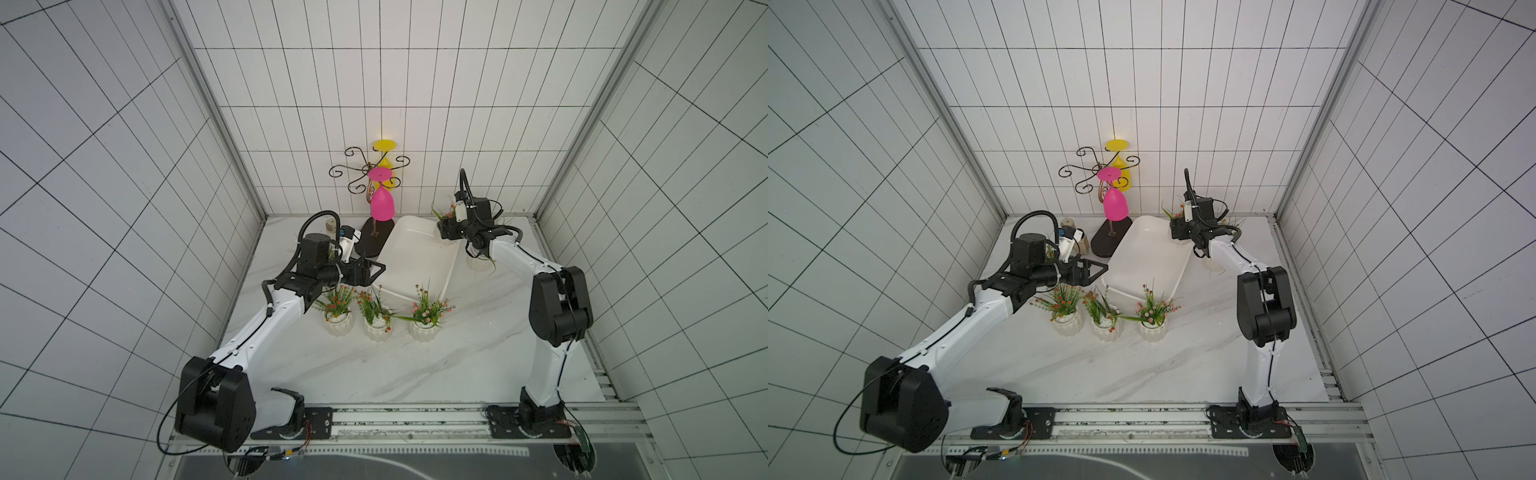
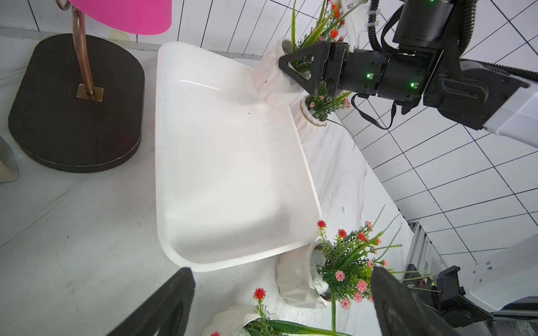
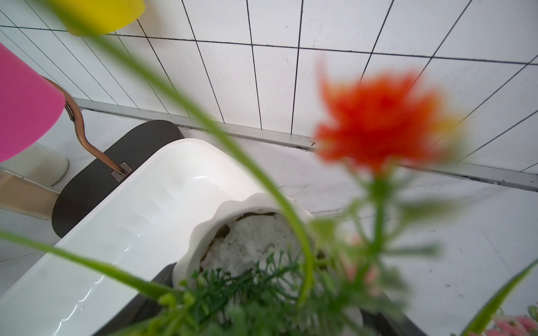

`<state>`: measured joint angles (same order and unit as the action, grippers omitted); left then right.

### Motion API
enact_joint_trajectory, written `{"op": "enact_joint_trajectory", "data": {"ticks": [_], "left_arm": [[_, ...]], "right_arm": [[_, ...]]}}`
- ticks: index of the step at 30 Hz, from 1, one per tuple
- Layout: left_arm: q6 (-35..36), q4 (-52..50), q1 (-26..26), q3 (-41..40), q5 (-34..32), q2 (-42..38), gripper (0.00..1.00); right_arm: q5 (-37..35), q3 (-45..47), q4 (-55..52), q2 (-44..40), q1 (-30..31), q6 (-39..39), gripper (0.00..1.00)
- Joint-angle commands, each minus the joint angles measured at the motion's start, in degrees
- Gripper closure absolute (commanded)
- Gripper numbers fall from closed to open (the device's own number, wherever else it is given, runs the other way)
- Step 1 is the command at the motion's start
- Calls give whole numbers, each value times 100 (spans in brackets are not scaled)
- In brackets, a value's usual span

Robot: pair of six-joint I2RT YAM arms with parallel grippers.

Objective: Put the potted gypsophila into the storage box
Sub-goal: Place the baby's breath potted plant at the storage box.

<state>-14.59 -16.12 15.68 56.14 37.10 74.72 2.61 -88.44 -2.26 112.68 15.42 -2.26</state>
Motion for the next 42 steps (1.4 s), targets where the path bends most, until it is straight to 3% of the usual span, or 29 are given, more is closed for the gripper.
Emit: {"op": "enact_joint_trajectory", "data": {"ticks": [1, 22, 42], "left_arm": [[-8, 38, -33, -14, -53, 25, 6], [-9, 21, -60, -33, -115, 82, 6], [-44, 12, -74, -15, -98, 133, 6]], "right_arm": [[21, -472, 612, 76, 92, 167, 30], [-90, -380, 1013, 814, 141, 200, 31], [-226, 105, 1091, 774, 175, 234, 31]]}}
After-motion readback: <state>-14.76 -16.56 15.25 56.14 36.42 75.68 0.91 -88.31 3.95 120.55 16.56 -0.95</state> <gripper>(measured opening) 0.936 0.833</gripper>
